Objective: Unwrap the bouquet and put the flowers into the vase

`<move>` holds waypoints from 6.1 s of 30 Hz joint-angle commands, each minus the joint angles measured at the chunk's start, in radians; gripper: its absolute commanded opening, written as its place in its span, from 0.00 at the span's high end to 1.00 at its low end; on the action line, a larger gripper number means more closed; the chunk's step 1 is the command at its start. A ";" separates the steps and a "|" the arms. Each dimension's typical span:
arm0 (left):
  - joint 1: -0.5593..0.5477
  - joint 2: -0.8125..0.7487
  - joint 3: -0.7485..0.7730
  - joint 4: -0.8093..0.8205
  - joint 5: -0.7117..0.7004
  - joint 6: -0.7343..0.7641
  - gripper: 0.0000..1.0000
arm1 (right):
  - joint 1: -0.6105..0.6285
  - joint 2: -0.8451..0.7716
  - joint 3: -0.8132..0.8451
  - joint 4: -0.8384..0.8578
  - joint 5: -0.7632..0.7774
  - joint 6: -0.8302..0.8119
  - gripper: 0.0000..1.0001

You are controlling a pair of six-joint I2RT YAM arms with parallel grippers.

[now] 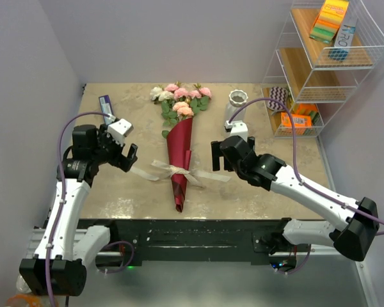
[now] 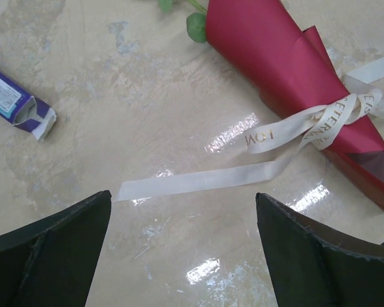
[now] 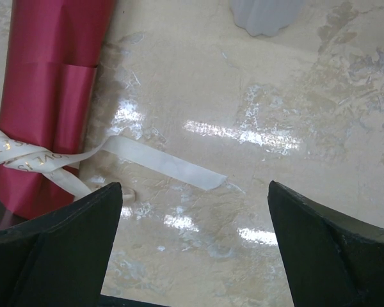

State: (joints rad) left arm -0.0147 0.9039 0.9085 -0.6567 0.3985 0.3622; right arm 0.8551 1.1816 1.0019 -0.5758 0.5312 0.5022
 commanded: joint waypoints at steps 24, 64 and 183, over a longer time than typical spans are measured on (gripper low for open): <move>-0.203 0.331 -0.079 -0.020 0.128 0.405 0.00 | -0.001 0.130 -0.143 0.056 -0.039 0.067 0.05; -0.404 0.495 -0.132 0.338 -0.095 0.195 1.00 | 0.013 0.402 -0.156 0.506 -0.156 -0.209 0.02; -0.220 0.274 -0.083 0.103 -0.262 0.190 0.67 | 0.390 0.356 -0.092 0.751 -0.220 -0.338 0.25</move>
State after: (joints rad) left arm -0.2306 1.1915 0.7746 -0.5434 0.1066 0.5602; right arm 1.2121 1.4517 0.8478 -0.0086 0.3786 0.1818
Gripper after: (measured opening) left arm 0.317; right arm 0.747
